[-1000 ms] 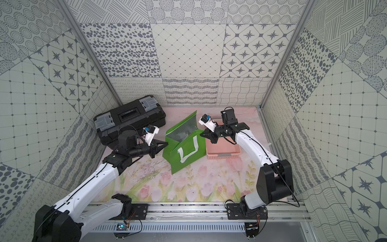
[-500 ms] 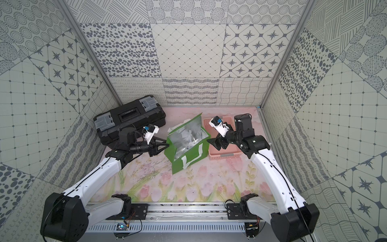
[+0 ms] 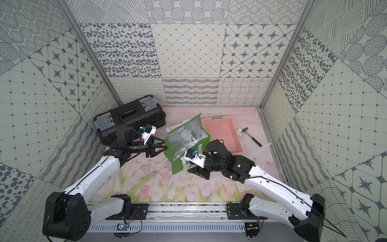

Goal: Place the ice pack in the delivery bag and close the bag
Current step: Close the delivery bag at the center of the board.

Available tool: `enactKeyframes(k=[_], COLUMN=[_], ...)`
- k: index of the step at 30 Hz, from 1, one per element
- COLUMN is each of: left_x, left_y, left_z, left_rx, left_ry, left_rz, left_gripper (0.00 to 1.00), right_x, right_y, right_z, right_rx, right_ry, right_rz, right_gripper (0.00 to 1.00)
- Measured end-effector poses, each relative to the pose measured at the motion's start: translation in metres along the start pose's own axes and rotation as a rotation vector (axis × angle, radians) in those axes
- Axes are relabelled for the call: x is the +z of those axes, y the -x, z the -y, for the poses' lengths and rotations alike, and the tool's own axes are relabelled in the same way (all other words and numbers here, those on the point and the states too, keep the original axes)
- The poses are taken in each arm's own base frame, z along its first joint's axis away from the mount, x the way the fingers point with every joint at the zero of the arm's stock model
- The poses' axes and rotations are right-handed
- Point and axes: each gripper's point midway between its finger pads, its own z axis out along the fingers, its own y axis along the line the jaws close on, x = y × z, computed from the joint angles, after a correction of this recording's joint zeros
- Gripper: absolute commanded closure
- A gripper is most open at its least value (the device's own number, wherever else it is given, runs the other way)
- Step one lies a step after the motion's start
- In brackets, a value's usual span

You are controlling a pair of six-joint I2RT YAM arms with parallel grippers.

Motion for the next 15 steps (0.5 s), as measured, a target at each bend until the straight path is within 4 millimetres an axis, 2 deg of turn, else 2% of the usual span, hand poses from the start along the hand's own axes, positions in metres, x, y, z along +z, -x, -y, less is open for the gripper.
enactKeyframes(k=[3,6,15], left_x=[0.001,0.002,0.001], left_y=[-0.001,-0.001,-0.005], left_z=[0.003,0.007,0.019], left_rx=[-0.014,-0.024,-0.038], left_ry=[-0.037,-0.070,-0.117], left_rz=[0.001,0.006,0.017], left_gripper=[0.41,0.41,0.40], right_x=[0.029,0.044,0.049], right_y=[0.001,0.011,0.039], right_z=[0.005,0.014,0.046], right_rx=[0.011,0.003,-0.002], right_ry=[0.002,-0.019,-0.107], right_rz=[-0.007,0.032,0.166], right_gripper=[0.71,0.74,0.78])
